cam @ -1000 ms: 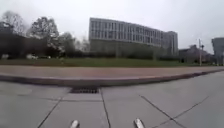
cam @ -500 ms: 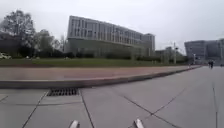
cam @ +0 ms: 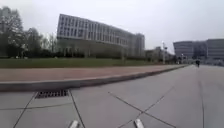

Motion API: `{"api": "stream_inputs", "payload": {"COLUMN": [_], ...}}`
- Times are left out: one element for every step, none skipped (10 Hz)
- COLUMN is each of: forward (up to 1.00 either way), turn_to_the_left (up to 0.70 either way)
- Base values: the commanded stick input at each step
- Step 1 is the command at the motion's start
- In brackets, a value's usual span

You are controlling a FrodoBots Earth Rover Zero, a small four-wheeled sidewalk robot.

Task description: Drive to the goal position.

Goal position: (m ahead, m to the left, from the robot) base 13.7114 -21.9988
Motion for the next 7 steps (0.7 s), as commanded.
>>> {"api": "stream_inputs", "payload": {"forward": [0.55, 0.60, 0.63, 0.63, 0.64, 0.65, 0.66], "turn_to_the_left": [0.00, 0.00, 0.00, 0.00, 0.00, 0.00, 0.00]}}
